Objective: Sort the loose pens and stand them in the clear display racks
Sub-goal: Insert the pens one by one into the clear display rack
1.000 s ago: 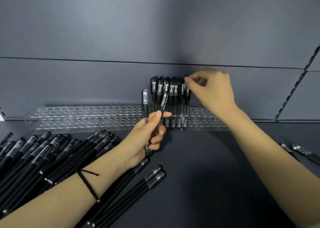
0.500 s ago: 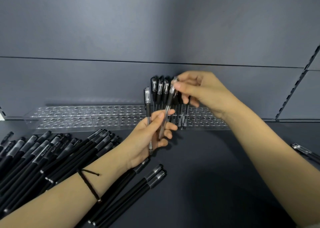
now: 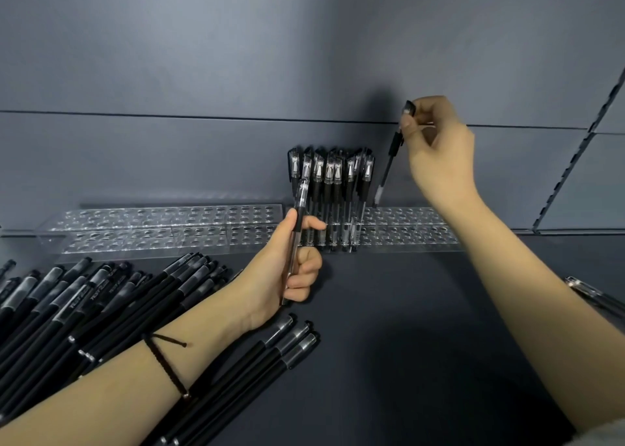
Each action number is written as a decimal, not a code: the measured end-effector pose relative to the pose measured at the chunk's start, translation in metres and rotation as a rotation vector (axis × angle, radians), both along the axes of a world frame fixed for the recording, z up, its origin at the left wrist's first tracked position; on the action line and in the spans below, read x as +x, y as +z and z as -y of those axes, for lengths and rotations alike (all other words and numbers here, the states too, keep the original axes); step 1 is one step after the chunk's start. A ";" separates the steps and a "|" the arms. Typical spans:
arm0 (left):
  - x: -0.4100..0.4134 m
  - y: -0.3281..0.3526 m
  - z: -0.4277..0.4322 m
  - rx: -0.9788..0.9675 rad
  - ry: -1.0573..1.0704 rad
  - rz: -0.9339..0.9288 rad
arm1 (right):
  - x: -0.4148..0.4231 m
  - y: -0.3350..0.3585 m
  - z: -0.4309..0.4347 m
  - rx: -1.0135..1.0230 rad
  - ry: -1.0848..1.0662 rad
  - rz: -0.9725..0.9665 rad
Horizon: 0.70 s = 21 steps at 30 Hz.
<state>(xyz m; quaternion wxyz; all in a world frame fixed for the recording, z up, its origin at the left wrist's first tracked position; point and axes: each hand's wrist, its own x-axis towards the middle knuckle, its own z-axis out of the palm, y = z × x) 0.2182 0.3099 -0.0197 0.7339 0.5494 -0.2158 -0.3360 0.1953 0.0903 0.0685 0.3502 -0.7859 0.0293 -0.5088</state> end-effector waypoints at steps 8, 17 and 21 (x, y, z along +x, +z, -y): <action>0.000 -0.001 -0.003 -0.005 -0.035 0.058 | 0.007 -0.012 0.001 -0.045 -0.050 -0.065; 0.001 -0.002 -0.003 -0.014 -0.028 0.045 | 0.005 -0.006 0.000 -0.063 -0.045 -0.067; 0.001 -0.001 -0.003 -0.014 -0.030 0.046 | 0.006 -0.009 0.000 -0.118 -0.056 -0.208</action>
